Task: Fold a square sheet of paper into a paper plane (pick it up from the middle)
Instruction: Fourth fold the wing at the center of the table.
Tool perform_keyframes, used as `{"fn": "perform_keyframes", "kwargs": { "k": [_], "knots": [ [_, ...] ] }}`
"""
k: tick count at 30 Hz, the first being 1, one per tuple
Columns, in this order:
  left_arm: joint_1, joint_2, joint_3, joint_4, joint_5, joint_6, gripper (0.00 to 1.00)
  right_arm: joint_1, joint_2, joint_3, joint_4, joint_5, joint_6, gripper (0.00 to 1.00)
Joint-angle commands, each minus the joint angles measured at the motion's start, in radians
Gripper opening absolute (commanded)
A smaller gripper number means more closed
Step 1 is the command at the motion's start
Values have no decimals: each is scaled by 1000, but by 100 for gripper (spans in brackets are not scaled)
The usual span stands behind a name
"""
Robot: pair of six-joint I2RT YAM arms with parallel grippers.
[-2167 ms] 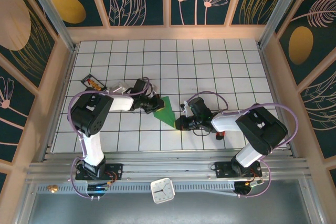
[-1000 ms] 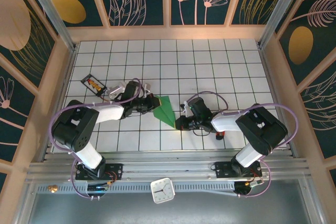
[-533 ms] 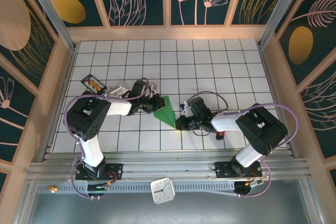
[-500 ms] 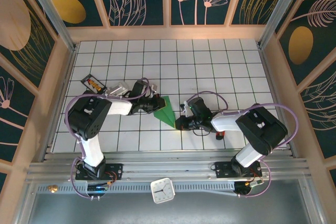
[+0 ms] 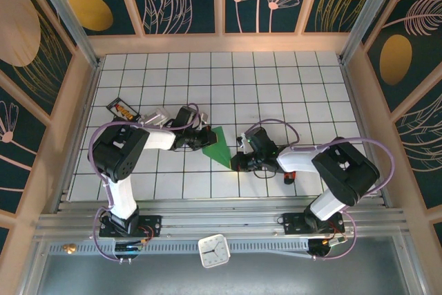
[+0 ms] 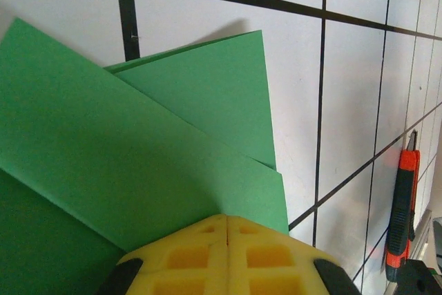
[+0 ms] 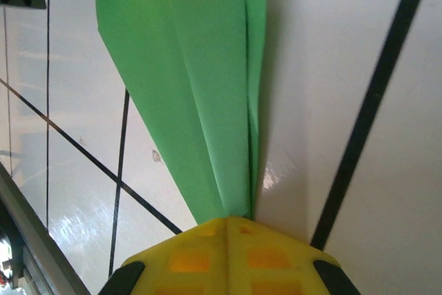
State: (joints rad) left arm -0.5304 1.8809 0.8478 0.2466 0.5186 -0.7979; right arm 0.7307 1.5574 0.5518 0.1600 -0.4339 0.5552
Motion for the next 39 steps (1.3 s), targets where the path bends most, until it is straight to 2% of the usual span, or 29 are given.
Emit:
{"fn": "perform_keyframes", "kwargs": {
  "k": [1,7,19,25,34,39],
  "knots": [
    [10,47,7,-78,-75,56,0,5,-67,32,-133,29,-26,2],
    [9,61,5,-80,-77,70,0,-4,-97,103,-100,-21,-26,7],
    [10,60,8,-90,-75,82,0,-13,158,243,-32,-84,-65,5],
    [9,59,12,-97,-81,87,0,-19,177,163,-31,-86,-74,1],
    [10,66,12,-113,-102,102,0,-13,69,-16,-31,-87,-43,0],
    [10,67,16,-122,-110,107,0,22,38,-32,-90,-54,-50,0]
  ]
}}
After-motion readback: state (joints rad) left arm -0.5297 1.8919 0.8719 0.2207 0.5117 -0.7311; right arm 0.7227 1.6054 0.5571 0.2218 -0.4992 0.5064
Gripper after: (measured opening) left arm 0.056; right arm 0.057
